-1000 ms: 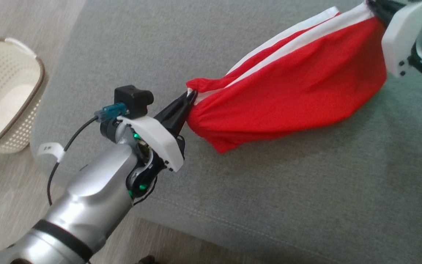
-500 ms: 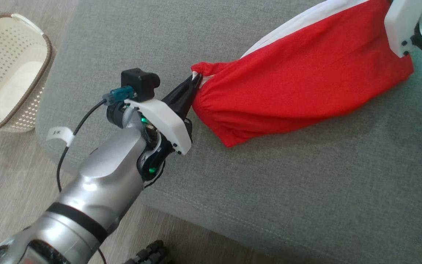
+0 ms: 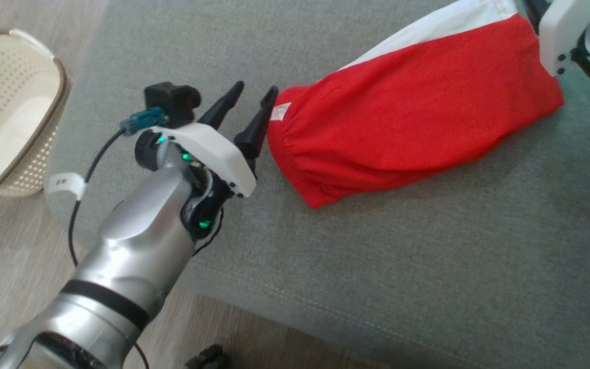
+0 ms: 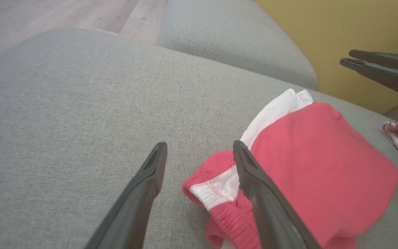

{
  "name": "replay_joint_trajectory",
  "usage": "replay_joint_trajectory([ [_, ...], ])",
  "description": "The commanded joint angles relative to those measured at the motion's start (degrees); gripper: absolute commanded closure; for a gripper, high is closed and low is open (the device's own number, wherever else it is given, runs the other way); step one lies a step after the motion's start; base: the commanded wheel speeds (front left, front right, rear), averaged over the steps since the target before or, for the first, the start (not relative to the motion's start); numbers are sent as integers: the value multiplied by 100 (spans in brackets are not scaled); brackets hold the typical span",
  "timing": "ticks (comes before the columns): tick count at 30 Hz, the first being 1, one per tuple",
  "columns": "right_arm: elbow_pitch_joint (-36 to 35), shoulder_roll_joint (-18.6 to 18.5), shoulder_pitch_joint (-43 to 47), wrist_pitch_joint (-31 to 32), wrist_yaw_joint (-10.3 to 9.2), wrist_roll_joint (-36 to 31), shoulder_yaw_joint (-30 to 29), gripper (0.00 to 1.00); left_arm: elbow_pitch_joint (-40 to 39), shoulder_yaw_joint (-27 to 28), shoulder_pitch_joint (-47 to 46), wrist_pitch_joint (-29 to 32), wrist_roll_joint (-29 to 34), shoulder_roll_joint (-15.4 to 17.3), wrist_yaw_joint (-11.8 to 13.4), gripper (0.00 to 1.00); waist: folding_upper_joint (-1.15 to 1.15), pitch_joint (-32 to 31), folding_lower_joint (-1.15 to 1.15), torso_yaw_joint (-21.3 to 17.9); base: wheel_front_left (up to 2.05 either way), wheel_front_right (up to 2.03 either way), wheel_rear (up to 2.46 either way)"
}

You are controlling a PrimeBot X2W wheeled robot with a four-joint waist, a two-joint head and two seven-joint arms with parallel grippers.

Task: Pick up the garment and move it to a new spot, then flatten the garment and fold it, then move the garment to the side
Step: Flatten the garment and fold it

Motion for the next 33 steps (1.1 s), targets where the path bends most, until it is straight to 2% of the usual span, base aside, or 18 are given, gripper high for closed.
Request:
replay_joint_trajectory([
  [1, -58, 58, 107, -111, 37, 52, -71, 0, -130, 234, -56, -75, 26, 173, -34, 0, 0, -121, 0, -66, 0, 0, 0],
  [5, 158, 242, 497, -816, 37, 180, -347, 0, -255, 789, 236, -76, 80, 248, -25, 0, 0, -470, 0, -224, 0, 0, 0],
  [9, 209, 386, 950, -1474, 37, 290, -577, 0, -557, 1478, 600, -76, 194, 331, 100, 0, 0, -851, 0, -433, 0, 0, 0],
  [15, -40, 482, 1578, -1798, 37, 315, -1189, 0, -1316, 2535, 1301, -76, 557, 330, 314, 0, 0, -1336, 0, -768, 0, 0, 0],
  [19, -836, 430, 2212, -1805, 37, -23, -2130, 0, -1779, 2994, 1846, -76, 912, 247, 339, 0, 0, -1609, 0, -987, 0, 0, 0],
  [24, -1826, 555, 3417, -1807, 37, -896, -3232, 0, -2254, 3400, 2484, -76, 1438, 105, 301, 0, 0, -1865, 0, -1224, 0, 0, 0],
  [30, -2835, 1005, 4774, -1807, 37, -1877, -4365, 0, -2644, 3763, 3163, -76, 1935, -125, 170, 0, 0, -2077, 0, -1440, 0, 0, 0],
  [33, -3334, 1359, 5452, -1807, 37, -2364, -4901, 0, -2832, 3934, 3539, -76, 2225, -256, 90, 0, 0, -2142, 0, -1555, 0, 0, 0],
])
